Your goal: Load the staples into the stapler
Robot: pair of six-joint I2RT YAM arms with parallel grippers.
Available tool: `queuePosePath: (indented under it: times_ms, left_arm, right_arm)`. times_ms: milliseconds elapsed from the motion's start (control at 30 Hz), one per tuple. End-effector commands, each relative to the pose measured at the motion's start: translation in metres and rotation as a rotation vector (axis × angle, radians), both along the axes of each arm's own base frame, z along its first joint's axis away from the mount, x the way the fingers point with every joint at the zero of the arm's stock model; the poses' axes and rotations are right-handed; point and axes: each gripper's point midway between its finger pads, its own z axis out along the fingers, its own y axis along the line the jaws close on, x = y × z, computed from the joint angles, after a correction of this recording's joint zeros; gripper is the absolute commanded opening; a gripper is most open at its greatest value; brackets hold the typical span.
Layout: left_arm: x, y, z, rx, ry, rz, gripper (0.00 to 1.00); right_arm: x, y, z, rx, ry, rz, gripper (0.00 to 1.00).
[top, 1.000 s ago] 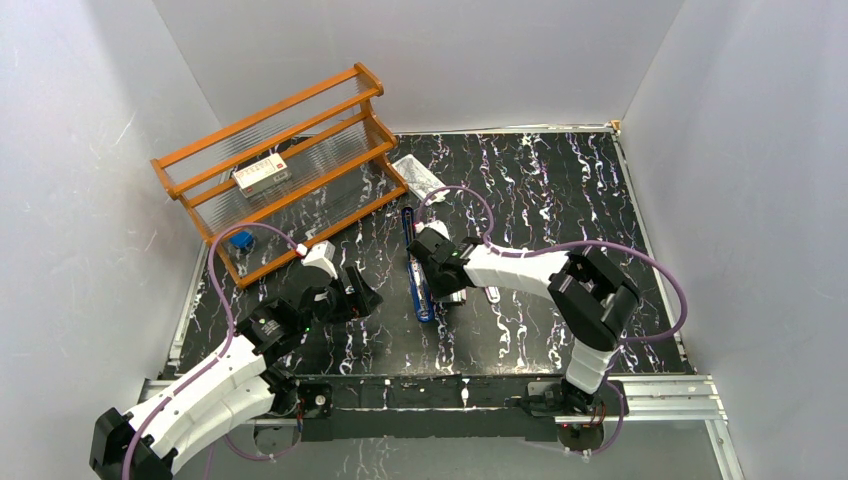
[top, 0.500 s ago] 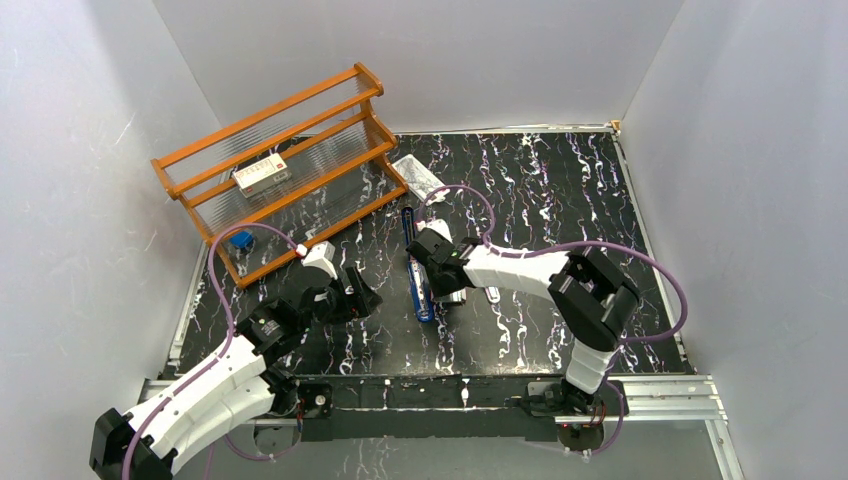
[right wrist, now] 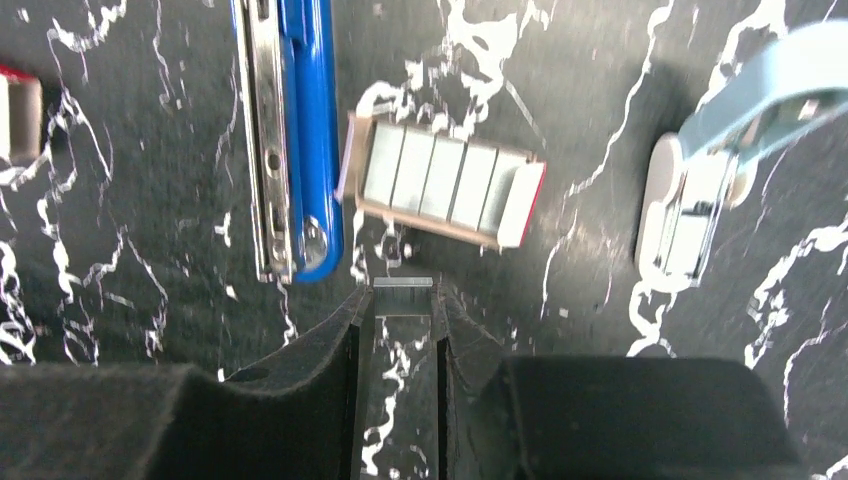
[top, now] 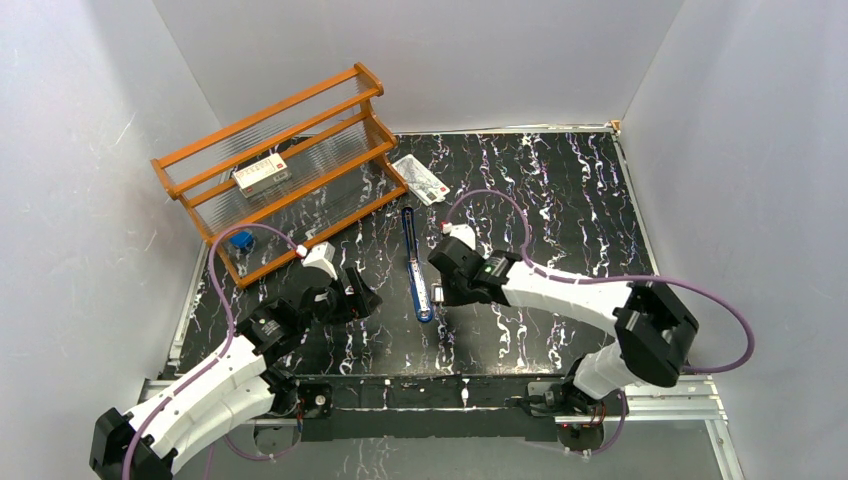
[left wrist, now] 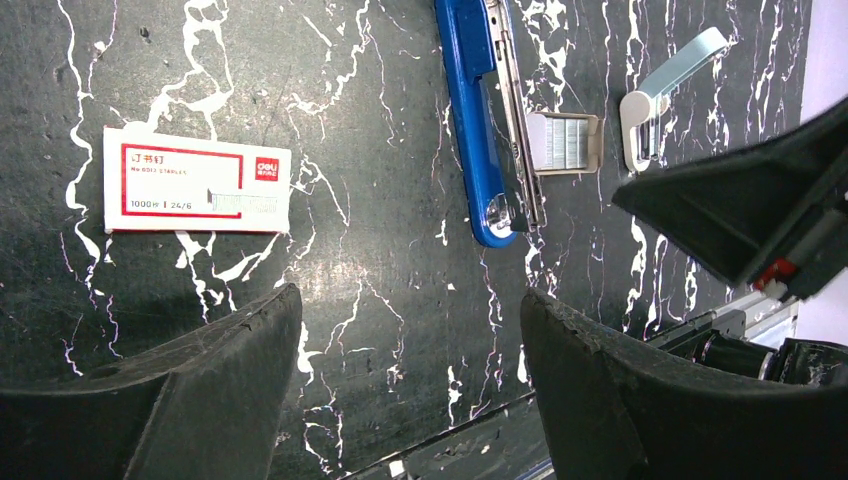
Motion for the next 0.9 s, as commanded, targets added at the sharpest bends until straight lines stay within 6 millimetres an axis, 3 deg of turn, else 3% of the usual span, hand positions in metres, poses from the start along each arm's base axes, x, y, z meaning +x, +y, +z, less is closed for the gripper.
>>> queuePosePath:
  times_ms: [0,167,400,867]
  left_arm:
    - [0.000,0.004,-0.007,0.012,0.012,0.017,0.77]
    - [-0.002,0.004,-0.006,0.003,0.009,0.017,0.77]
    - [-0.003,0.004,-0.011,-0.001,0.014,0.017,0.77]
    - [-0.002,0.004,-0.015,0.019,0.026,0.012,0.77]
  right_arm:
    - [-0.031,-0.004,0.004,0.045,0.058,-0.059,0.32]
    - [-0.060,-0.004,0.001,0.030,0.095,-0.070,0.31]
    - [-0.092,-0.010,-0.020,-0.040,0.146,-0.099,0.31]
    - [-0.080,-0.016,-0.047,-0.143,0.095,-0.177,0.32]
